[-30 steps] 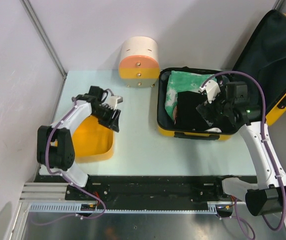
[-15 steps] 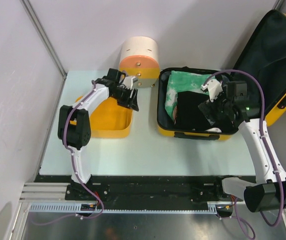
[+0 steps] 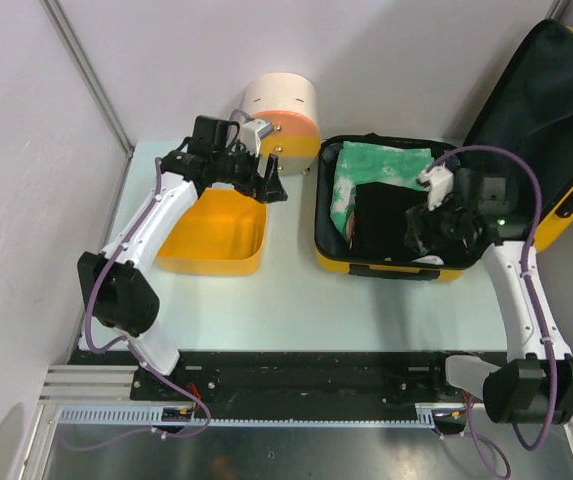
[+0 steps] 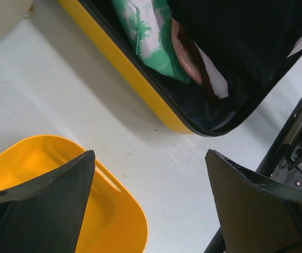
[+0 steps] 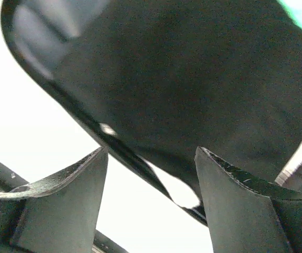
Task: Open, take out, and arrange the luggage
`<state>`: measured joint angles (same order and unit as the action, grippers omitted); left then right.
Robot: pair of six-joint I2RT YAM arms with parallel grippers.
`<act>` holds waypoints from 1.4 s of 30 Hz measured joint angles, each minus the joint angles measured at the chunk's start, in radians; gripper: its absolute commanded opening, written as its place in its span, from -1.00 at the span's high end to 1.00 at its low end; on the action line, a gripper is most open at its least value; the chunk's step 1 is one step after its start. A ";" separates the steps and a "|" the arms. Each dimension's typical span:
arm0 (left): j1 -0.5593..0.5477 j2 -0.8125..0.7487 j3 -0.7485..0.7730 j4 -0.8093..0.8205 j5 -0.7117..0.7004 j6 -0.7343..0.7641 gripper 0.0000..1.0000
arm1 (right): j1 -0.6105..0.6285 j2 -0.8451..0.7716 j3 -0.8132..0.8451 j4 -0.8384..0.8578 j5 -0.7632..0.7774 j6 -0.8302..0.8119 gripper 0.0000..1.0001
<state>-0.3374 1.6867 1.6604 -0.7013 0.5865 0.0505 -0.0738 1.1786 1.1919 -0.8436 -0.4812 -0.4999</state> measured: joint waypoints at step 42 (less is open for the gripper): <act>-0.165 0.081 -0.026 0.376 -0.048 -0.637 -0.99 | 0.336 -0.095 -0.204 0.285 0.189 -0.119 1.00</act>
<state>-0.5026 1.7679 1.6344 -0.3256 0.5381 -0.5869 0.2626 1.0836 0.9882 -0.5591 -0.2920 -0.6186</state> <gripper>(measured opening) 0.995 0.009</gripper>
